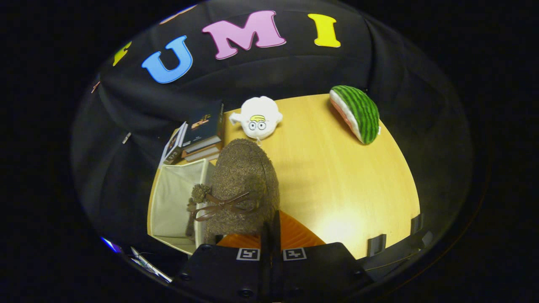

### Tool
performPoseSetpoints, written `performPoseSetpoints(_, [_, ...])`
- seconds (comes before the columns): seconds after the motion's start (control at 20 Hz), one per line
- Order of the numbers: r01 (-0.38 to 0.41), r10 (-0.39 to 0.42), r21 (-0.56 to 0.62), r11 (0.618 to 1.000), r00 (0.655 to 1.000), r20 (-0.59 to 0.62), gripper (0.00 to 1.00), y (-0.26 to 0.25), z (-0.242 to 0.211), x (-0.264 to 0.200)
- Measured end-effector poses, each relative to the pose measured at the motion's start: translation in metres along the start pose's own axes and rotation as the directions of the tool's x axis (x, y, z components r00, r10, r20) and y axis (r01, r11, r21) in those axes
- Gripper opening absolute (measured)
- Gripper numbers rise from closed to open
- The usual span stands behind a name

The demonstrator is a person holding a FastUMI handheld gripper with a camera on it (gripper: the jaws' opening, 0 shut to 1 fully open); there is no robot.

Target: Open the storage box then place both shoes into the box .Put the left shoe in first, then the right shoe, with the right side of both shoes facing outward in a uniform manner.

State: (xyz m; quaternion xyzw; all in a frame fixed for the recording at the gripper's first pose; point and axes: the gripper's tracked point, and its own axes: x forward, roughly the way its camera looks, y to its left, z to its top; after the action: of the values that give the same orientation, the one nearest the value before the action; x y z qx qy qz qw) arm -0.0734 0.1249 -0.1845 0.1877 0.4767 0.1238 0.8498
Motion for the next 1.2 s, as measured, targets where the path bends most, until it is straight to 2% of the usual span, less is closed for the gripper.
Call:
performPoseSetpoints(0.25, [-0.065,0.065,0.017,0.998,0.997,-0.027,0.05,0.089,0.003,0.008])
performPoseSetpoints(0.55, [-0.032,0.032,0.004,0.999,0.996,-0.087,0.05,0.143,-0.014,0.041])
performPoseSetpoints(0.7, [0.009,-0.012,-0.029,1.0,0.995,-0.103,0.05,0.149,-0.025,0.06])
performPoseSetpoints(0.85, [0.082,-0.09,-0.07,0.994,0.99,-0.113,0.05,0.14,-0.034,0.077])
performPoseSetpoints(1.05, [0.129,-0.144,-0.108,0.986,0.979,-0.148,0.06,0.132,-0.05,0.094])
performPoseSetpoints(1.15, [0.126,-0.143,-0.124,0.984,0.979,-0.143,0.25,0.138,-0.054,0.093])
performPoseSetpoints(1.2, [0.118,-0.135,-0.132,0.984,0.982,-0.129,0.28,0.142,-0.052,0.092])
